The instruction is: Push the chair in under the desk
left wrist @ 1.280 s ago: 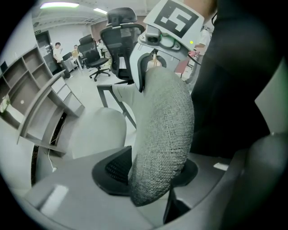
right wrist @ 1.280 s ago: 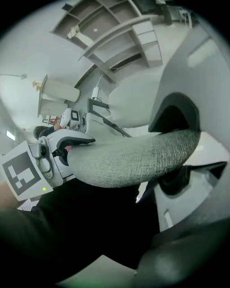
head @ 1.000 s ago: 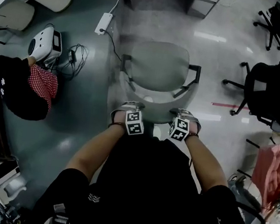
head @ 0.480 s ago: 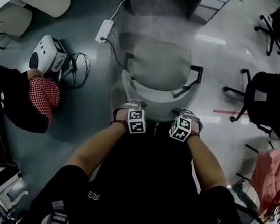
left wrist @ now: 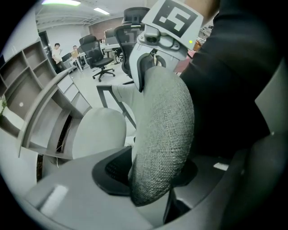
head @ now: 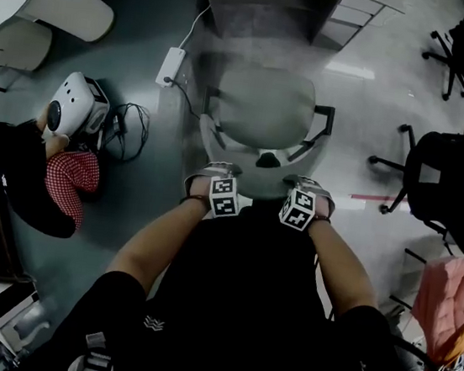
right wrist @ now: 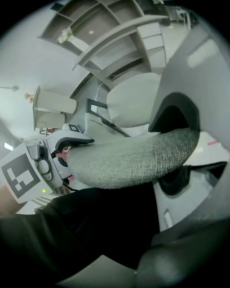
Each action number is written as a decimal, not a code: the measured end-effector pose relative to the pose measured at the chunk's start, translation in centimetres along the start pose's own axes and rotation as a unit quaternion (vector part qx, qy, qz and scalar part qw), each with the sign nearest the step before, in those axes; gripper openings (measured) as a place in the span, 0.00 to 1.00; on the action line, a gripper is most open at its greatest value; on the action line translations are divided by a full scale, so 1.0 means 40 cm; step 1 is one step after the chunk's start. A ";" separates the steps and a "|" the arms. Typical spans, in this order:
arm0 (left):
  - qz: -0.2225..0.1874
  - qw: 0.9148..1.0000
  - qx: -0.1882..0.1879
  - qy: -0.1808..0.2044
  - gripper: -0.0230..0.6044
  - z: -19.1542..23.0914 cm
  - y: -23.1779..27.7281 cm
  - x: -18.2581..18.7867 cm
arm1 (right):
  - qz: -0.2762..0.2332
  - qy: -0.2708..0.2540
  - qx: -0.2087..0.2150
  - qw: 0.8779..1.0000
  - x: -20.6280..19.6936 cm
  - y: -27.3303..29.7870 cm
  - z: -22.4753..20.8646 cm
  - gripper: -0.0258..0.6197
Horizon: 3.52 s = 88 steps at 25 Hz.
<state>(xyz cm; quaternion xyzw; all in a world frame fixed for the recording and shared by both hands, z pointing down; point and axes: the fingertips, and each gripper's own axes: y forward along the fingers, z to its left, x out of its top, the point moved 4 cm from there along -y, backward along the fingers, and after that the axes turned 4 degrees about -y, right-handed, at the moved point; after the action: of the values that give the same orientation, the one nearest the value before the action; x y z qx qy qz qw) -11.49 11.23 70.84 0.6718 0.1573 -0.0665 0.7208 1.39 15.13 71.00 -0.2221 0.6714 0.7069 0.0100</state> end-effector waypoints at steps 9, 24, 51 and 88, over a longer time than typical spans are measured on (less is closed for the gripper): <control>0.011 1.000 0.004 -0.008 0.34 0.200 0.013 0.014 | -0.002 -0.009 -0.001 1.000 0.008 0.018 -0.206 0.29; 0.023 0.999 0.005 -0.028 0.34 0.520 0.002 0.054 | -0.008 -0.013 0.017 1.000 0.032 0.015 -0.530 0.29; 0.035 0.998 0.016 -0.045 0.35 0.990 -0.028 0.082 | -0.021 -0.016 0.028 0.999 0.092 0.018 -0.991 0.29; -0.003 0.999 -0.032 0.007 0.35 1.516 -0.044 0.121 | 0.012 0.016 0.022 1.000 0.151 0.036 -1.516 0.29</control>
<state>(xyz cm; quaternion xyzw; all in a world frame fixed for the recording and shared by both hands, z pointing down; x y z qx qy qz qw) 0.87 -48.36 70.54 0.6487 0.1666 -0.0588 0.7403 13.72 -44.59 70.40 -0.2248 0.6896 0.6884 -0.0045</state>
